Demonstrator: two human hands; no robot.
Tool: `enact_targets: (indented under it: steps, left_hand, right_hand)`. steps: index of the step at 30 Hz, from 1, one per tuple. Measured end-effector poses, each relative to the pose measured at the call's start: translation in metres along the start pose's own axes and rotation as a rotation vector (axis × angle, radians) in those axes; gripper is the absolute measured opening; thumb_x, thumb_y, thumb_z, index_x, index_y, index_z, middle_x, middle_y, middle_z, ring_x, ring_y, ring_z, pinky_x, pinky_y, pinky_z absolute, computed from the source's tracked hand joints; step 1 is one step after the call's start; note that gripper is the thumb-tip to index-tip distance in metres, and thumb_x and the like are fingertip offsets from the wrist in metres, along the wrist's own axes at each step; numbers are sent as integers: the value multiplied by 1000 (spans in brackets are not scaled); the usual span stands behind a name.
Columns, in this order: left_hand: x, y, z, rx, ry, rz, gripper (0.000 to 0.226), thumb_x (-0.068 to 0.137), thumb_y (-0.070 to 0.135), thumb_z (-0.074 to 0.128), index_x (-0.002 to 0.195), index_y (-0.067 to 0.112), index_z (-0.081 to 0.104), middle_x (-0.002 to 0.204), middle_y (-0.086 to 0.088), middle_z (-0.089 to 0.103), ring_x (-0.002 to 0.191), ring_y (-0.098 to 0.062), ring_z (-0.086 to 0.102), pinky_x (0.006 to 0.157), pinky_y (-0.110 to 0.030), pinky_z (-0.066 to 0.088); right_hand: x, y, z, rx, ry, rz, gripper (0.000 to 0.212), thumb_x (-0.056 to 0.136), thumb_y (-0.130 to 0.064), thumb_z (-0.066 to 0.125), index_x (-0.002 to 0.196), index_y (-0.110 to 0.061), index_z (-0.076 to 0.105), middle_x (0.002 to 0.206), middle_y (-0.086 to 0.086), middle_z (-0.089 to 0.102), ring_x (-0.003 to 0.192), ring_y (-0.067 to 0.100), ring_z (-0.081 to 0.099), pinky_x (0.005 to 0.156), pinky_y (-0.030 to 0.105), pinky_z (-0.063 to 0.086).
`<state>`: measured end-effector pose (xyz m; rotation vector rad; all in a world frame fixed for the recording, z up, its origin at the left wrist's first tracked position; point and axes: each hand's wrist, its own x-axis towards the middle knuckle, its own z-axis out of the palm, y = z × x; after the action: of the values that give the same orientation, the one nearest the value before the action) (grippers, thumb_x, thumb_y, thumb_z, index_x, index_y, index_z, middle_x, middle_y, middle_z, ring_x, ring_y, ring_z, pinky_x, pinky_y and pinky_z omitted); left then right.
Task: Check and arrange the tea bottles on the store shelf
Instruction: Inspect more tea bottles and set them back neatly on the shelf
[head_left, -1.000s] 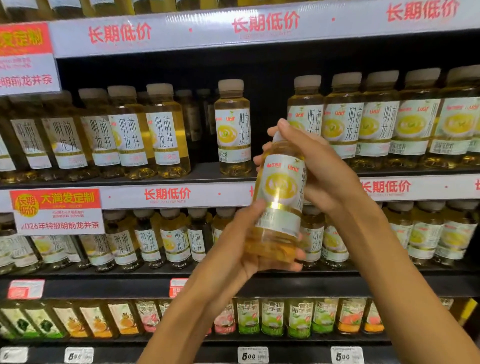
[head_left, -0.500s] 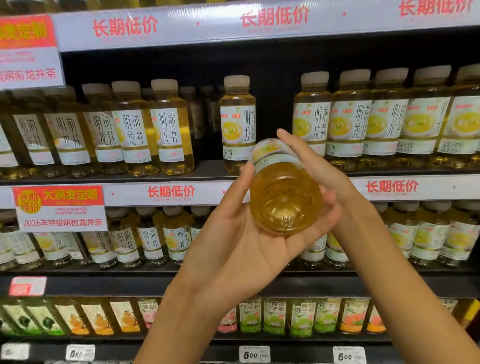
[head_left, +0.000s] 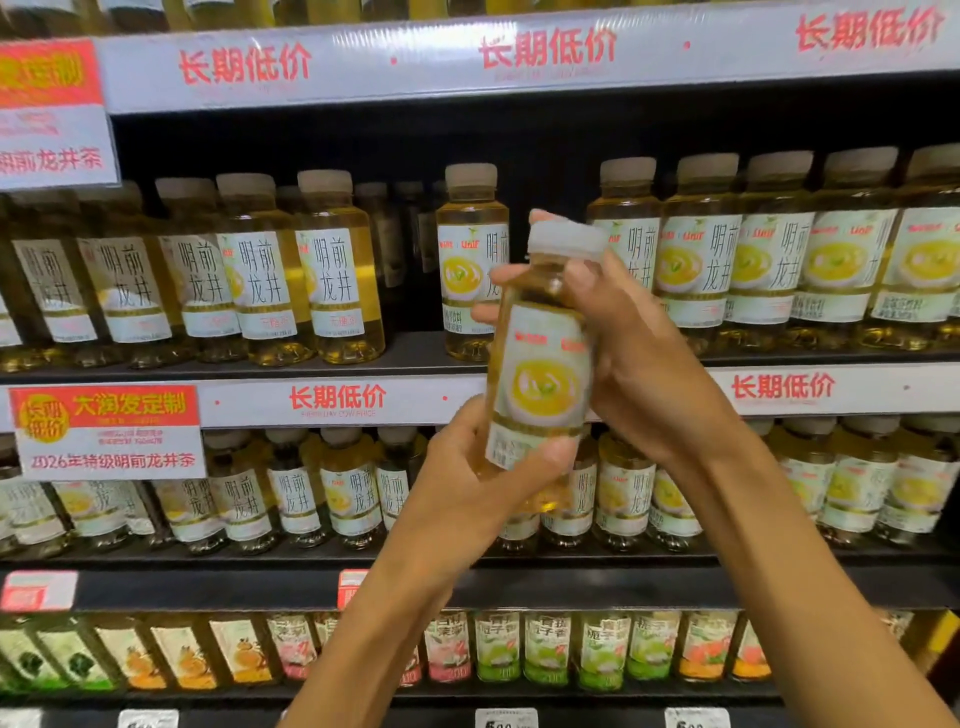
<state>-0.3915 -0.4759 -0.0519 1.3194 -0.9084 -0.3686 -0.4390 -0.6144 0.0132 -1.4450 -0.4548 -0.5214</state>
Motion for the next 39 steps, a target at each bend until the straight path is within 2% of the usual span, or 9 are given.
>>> enact_targets:
  steps: [5,11,17,20,24,29,32,35,39]
  left_hand:
    - [5,-9,-2,86,35,152,47,71,14,78,113,20,58,105,9,72,99,-6,67,80,-14,51]
    - [12,-10,0,96,61,214,65,63,16,80,123,18,55,115,14,68,108,-1,62,82,-9,47]
    - [14,-13,-1,132,86,199,71,57,19,91,114,27,51,107,14,70,102,-5,65,87,-19,51]
    - [14,-12,1,151,70,197,56,60,33,83,108,35,54,105,16,71,99,-4,67,89,-17,49]
    - [21,-8,5,141,80,249,50,64,34,80,109,34,58,106,13,71,101,-5,66,84,-15,50]
    - [44,8,6,256,202,409,56,74,38,75,124,23,54,119,7,62,113,-6,59,88,-15,48]
    - [59,15,6,291,293,462,62,78,36,74,132,23,46,125,13,56,118,-3,54,94,-18,47]
    - [69,15,9,288,305,470,49,83,27,71,126,25,48,121,16,58,113,0,58,90,-15,48]
    - [75,2,15,223,364,412,42,79,21,74,113,34,55,114,14,64,106,-2,63,89,-20,52]
  right_hand:
    - [-7,-16,-4,-287,-249,-105,51,91,-12,55,139,-21,38,131,10,53,121,21,54,94,30,48]
    - [-16,-22,-12,-364,-430,-128,57,79,-2,64,132,-12,43,129,11,53,124,22,51,97,31,44]
    - [-16,-14,-17,-179,-265,-77,61,80,-28,71,134,-14,46,126,6,59,122,28,53,96,37,46]
    - [-12,-9,-18,-152,-113,-33,66,74,-44,74,130,-15,52,124,6,62,118,28,57,96,41,48]
    - [-5,-10,-15,-232,-40,-72,42,86,-35,54,125,-21,54,119,-2,67,114,19,61,95,35,50]
    - [17,-25,-12,-273,49,-220,25,97,-26,48,121,-23,55,115,-4,67,110,16,63,88,30,53]
    - [32,-27,-13,-319,155,-306,27,97,-23,48,124,-21,50,116,2,64,108,14,62,87,27,52]
    - [43,-20,-18,-345,257,-346,40,97,-20,50,135,-22,38,132,9,51,119,18,55,96,35,50]
    - [48,-10,-23,-469,326,-360,33,99,-20,49,131,-22,44,126,3,55,115,15,56,94,40,51]
